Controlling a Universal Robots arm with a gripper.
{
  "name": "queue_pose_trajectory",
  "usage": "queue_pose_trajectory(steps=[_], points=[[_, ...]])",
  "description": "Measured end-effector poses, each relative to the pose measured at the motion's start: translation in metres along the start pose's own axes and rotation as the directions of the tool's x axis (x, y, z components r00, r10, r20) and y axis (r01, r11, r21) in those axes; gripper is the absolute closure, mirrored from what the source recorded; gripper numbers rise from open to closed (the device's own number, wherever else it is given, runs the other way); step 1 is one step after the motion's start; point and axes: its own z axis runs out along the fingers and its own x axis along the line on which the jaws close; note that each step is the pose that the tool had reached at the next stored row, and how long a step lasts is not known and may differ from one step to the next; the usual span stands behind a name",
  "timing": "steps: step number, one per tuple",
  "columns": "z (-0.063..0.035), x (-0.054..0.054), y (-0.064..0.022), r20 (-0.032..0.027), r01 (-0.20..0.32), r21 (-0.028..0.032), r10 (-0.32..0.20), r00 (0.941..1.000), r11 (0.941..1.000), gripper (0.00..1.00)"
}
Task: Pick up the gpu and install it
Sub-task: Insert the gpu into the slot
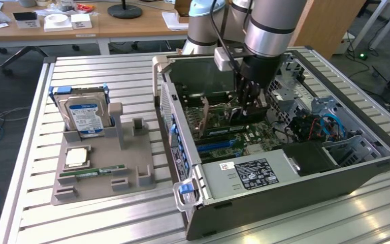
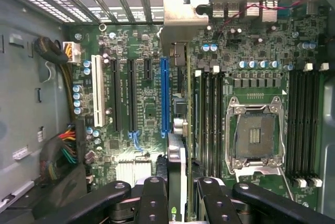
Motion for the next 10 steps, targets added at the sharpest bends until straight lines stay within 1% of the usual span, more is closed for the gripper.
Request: queue_pose_trajectory(steps=[4,10], points=[[0.0000,0.0050,-0.0001,0.0001,0.000,0.0001,0.000,1.0000,1.0000,0.73],[0.0005,0.0050,-0.0001,0.0001,0.000,0.0001,0.000,1.0000,1.0000,0.73]])
